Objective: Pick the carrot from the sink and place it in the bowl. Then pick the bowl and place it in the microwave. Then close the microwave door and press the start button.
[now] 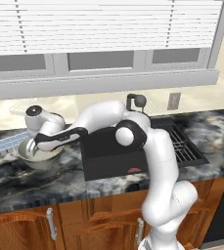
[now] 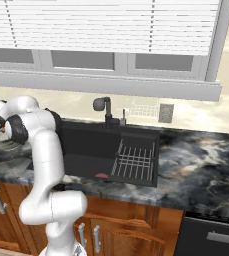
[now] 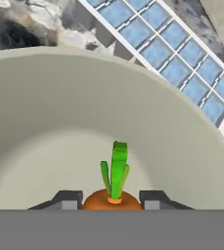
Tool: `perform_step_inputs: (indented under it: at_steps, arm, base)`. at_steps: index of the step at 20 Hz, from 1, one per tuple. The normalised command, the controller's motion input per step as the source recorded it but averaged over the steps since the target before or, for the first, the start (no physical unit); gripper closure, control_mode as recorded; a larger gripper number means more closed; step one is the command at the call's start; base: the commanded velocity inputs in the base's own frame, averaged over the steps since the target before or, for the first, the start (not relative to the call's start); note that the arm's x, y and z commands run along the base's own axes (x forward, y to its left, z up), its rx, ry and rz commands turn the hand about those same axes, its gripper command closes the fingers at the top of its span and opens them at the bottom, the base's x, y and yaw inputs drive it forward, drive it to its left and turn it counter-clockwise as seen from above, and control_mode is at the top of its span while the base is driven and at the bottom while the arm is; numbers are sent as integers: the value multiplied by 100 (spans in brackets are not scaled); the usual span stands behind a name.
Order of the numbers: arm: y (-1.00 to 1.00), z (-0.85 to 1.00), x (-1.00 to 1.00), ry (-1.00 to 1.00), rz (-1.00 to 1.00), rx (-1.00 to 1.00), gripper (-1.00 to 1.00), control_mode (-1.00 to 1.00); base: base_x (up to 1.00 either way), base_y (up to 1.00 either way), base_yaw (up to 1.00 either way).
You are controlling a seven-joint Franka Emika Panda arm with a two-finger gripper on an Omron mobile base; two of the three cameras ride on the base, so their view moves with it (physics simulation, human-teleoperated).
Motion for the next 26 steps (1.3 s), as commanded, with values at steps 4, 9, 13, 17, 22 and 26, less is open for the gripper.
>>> perform_step_inputs:
  at_steps: [4,9,13,17,22,26]
  arm:
    - [10,-7,27,0,2,-5,-100,-100]
    - [3,0,20,1,0,-1,-100,-100]
    - [0,9,3,1,2,0,-100,-100]
    - [-6,66,-79,-10,9,0,-100,-100]
    - [-14,5,-100,-1,17,1,-100,-100]
    - [-19,-24,-83,4,15,0,-100,-100]
  base:
    - [0,0,0]
    - [0,0,0]
    - [0,0,0]
    - [0,0,0]
    - [0,0,0]
    - [0,0,0]
